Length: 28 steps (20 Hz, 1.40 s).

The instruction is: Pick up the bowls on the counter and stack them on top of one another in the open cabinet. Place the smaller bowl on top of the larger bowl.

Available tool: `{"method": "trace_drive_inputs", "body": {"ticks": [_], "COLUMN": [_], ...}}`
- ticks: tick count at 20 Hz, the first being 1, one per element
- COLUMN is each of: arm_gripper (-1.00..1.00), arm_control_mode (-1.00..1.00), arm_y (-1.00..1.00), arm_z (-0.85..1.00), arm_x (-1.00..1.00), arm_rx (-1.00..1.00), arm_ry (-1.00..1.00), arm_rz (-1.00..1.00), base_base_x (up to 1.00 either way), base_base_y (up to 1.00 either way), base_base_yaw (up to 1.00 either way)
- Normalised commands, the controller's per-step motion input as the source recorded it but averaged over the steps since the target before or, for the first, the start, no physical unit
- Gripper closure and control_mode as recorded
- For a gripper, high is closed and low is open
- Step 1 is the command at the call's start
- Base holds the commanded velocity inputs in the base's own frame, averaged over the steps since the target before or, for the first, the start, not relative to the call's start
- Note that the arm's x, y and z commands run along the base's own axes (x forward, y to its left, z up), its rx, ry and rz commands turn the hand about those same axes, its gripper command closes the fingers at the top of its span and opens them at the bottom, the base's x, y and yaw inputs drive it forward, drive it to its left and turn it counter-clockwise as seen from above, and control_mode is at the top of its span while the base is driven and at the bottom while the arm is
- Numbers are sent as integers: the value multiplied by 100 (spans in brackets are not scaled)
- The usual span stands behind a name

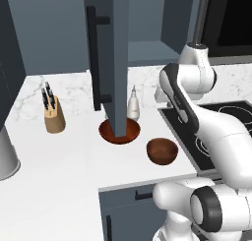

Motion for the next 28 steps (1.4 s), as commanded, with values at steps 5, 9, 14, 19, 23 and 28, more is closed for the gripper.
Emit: {"method": "trace_drive_inputs", "body": {"ticks": [5,9,14,19,23,28], "arm_gripper": [-100,-100,-100,-100,-100,-100], "arm_control_mode": [-100,-100,-100,-100,-100,-100], "arm_y": [-27,-64,-19,0,4,1], "arm_z": [-26,-100,-100,-85,-66,-61], "arm_x": [-26,-22,4,32,18,3], "arm_rx": [1,0,2,5,0,0], "arm_ry": [1,2,0,0,1,5], "arm_rz": [-7,-11,-18,-15,-6,-3], "base_base_x": [0,0,0,0,0,0], "base_base_y": [0,0,0,0,0,0], "base_base_yaw": [0,0,0,0,0,0]}}
